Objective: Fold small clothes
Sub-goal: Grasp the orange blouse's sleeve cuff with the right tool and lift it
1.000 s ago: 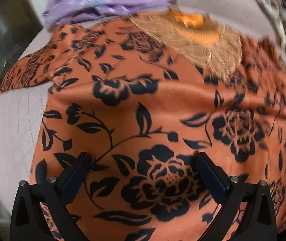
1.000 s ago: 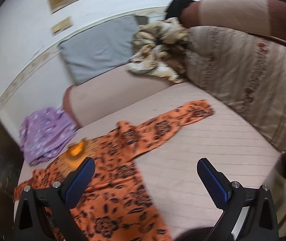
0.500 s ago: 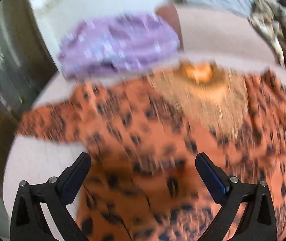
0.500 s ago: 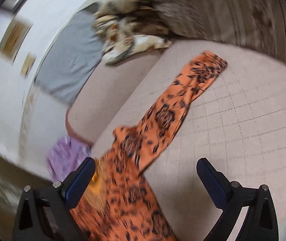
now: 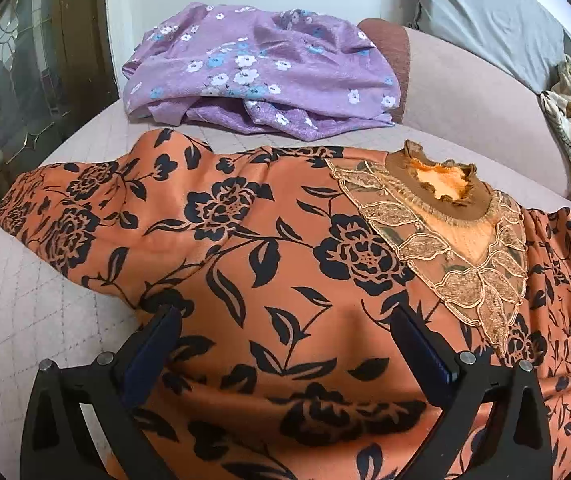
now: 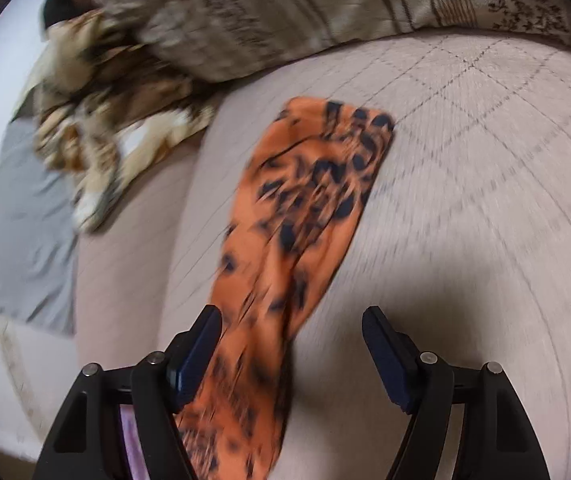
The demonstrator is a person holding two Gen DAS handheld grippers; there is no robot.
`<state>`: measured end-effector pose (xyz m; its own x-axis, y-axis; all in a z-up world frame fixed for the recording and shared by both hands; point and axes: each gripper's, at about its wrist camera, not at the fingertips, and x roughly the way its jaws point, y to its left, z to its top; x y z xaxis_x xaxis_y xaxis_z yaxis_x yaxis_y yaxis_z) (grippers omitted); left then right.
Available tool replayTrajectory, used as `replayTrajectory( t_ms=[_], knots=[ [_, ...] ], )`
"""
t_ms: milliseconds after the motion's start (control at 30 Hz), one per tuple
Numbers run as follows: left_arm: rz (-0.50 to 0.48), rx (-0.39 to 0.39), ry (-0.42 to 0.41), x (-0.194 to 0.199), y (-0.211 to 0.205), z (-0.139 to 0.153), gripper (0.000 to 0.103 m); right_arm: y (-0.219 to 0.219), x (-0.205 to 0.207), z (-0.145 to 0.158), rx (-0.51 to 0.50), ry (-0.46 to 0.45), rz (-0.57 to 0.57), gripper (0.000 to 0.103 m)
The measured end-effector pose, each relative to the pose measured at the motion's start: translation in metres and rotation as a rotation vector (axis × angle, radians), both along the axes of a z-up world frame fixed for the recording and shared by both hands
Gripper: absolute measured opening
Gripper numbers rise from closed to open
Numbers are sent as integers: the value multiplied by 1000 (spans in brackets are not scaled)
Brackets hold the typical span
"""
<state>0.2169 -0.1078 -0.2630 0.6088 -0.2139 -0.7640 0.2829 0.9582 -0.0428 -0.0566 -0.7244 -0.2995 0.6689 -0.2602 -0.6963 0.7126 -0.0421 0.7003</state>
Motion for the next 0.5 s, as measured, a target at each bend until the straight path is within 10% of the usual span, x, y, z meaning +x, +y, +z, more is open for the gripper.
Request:
replayTrajectory(
  t_ms=[167,300,500],
  knots=[
    [-33,6,-16,10,-8,-1,103,-27,19,-2,-67,36,-65,73],
    [-42,10,-27,11,-10,1,103,-42,28,-4,-109,133,-32,13],
    [-23,75,-168,3,-5,30,103,1,20,59,-273,-46,49,9]
  ],
)
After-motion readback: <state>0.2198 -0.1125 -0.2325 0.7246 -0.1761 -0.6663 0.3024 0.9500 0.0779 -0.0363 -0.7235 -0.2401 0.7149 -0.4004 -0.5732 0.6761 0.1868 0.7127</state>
